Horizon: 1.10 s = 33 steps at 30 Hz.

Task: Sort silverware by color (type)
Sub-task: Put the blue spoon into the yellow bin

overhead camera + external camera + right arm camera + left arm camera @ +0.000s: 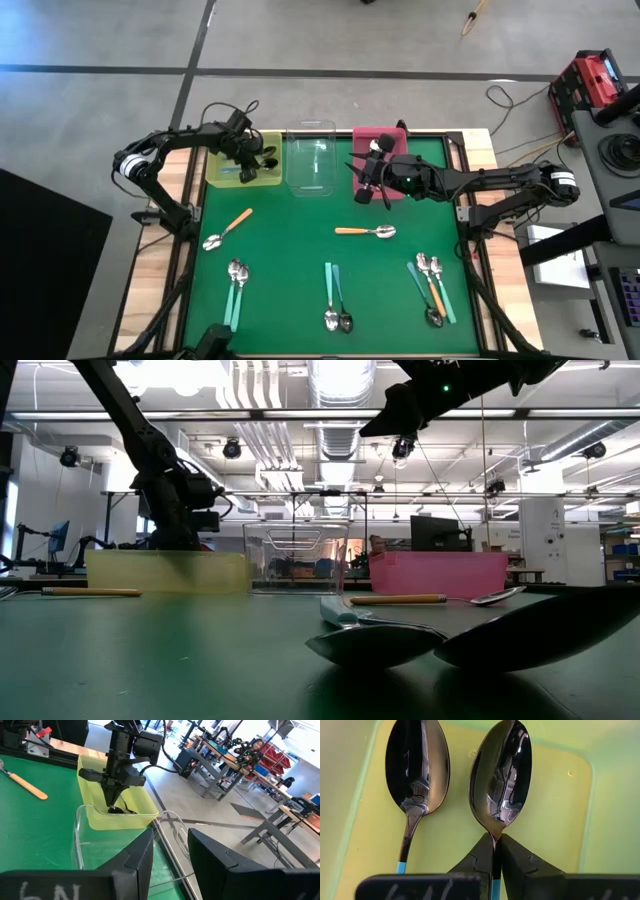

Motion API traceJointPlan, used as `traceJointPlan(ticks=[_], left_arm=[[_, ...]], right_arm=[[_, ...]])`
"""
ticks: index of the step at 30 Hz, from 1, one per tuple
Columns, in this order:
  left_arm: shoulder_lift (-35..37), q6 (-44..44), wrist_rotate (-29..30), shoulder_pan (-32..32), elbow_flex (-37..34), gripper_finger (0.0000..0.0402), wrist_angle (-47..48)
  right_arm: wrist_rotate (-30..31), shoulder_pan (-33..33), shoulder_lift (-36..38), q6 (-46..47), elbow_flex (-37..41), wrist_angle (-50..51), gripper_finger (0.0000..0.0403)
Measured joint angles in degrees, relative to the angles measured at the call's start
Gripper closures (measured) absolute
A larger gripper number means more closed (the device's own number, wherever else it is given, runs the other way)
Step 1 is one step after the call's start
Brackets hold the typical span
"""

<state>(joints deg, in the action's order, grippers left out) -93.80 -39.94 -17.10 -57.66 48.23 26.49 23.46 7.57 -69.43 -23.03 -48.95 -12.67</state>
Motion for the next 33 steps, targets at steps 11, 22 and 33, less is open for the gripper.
traceJointPlan(ticks=[11,22,33], left_arm=[[0.0,0.1,0.0,0.0,0.0,0.0383,-0.2],[0.0,0.2,0.0,0.0,0.0,0.0382,-0.5],[0.0,1.3,4.6,0.0,0.0,0.0381,-0.8]], right_arm=[[0.0,0.0,0.0,0.0,0.0,0.0,0.0289],[0.0,0.0,0.0,0.0,0.0,0.0,0.0289],[0.0,0.0,0.0,-0.1,0.0,0.0,0.0289]])
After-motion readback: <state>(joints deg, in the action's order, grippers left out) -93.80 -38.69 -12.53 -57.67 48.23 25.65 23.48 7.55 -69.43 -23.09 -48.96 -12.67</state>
